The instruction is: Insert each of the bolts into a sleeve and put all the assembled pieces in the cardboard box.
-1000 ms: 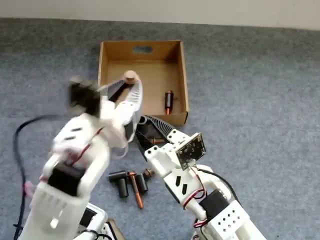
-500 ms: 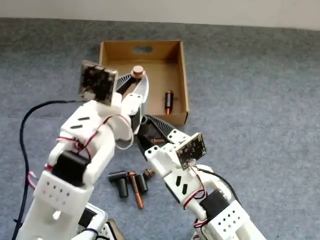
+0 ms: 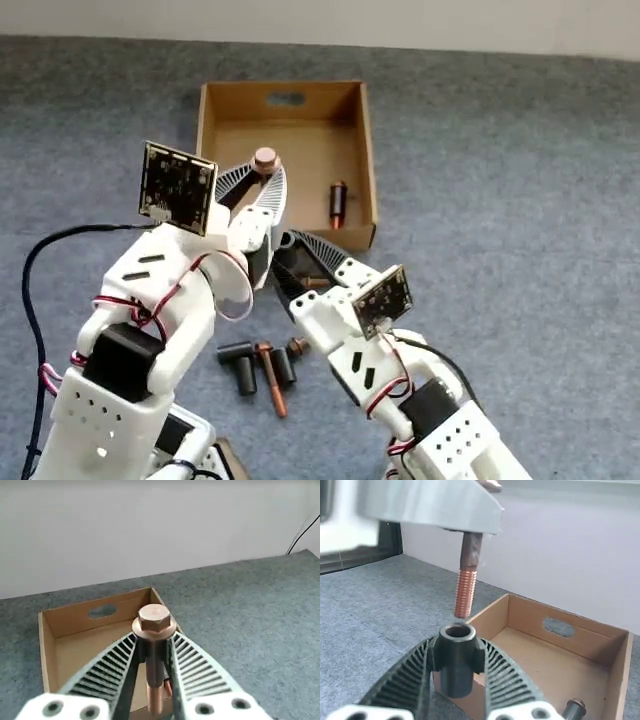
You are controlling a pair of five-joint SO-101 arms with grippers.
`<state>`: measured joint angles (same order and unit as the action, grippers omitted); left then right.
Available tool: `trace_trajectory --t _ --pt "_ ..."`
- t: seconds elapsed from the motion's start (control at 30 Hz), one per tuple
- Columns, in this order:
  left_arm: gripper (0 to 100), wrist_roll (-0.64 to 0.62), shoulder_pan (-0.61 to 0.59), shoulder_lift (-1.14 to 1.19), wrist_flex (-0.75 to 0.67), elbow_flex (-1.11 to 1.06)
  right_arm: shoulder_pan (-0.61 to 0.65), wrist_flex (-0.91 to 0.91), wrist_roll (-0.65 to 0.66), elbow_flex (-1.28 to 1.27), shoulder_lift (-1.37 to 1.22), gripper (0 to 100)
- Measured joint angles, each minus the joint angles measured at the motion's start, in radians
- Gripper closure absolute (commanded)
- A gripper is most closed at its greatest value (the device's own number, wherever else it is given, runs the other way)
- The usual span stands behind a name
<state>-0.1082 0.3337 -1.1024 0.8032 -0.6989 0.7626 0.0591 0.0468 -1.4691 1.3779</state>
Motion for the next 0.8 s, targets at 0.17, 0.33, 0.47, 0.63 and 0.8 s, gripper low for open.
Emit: trace_trajectory --t 0.17,0.33,0.47,0.63,0.8 --pt "99 0.000 0.000 0.000 0.000 0.000 0.000 0.000 0.000 0.000 0.000 99.2" --pt "99 0.000 0.000 0.000 0.000 0.000 0.000 0.000 0.000 0.000 0.000 99.2" --pt "99 0.000 0.000 0.000 0.000 0.000 0.000 0.000 0.000 0.000 0.000 99.2" --pt "99 0.000 0.000 0.000 0.002 0.000 0.000 0.000 0.000 -0.021 0.002 99.2" --pt "99 0.000 0.000 0.000 0.002 0.000 0.000 0.000 0.000 -0.021 0.002 99.2"
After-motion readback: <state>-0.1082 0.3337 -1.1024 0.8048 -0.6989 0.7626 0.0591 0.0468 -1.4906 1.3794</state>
